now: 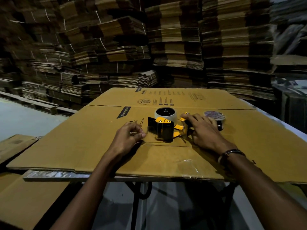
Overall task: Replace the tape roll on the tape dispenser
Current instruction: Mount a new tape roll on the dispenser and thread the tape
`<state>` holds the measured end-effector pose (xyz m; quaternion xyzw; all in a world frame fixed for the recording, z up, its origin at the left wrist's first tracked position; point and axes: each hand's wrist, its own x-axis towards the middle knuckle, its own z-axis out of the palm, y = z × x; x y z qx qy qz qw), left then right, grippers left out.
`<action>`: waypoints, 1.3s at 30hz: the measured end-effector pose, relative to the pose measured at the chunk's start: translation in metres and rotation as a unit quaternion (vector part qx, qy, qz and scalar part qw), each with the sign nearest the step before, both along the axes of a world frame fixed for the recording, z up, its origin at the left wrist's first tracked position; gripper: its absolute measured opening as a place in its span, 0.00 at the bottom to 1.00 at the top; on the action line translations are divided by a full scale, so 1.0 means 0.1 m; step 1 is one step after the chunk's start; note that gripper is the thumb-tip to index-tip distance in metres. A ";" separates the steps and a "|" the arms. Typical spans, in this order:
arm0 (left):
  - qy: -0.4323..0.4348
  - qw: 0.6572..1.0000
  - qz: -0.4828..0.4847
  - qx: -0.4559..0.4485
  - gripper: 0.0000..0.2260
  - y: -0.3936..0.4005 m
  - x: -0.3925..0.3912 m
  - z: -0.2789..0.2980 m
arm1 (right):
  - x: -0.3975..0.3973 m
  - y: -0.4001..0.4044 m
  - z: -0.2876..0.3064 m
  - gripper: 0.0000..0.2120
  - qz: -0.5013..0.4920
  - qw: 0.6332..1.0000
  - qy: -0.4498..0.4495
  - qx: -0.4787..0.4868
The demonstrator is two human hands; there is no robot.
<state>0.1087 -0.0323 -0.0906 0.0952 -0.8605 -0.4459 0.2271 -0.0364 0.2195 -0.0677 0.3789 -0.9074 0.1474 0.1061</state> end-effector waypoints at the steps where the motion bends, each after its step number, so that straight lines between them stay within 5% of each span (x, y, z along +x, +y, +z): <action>1: -0.002 1.000 -0.010 0.003 0.01 -0.02 -0.02 0.00 | -0.01 0.00 0.00 0.36 0.003 1.000 -0.007 -0.002; 16: 0.009 0.998 -0.046 0.042 0.01 -0.13 -0.25 -0.02 | -0.15 0.16 0.25 0.34 0.052 0.985 -0.126 0.107; 24: 0.002 0.995 -0.068 0.075 0.03 -0.14 -0.32 -0.04 | -0.09 0.12 0.33 0.38 0.047 0.986 -0.149 0.066; 30: -0.005 0.995 -0.069 0.078 0.03 -0.18 -0.34 -0.06 | -0.16 -0.13 0.48 0.23 0.088 0.986 -0.138 -0.035; 39: -0.004 0.995 -0.069 0.075 0.04 -0.18 -0.36 -0.06 | -0.47 -0.72 0.68 0.13 0.048 0.985 -0.090 0.136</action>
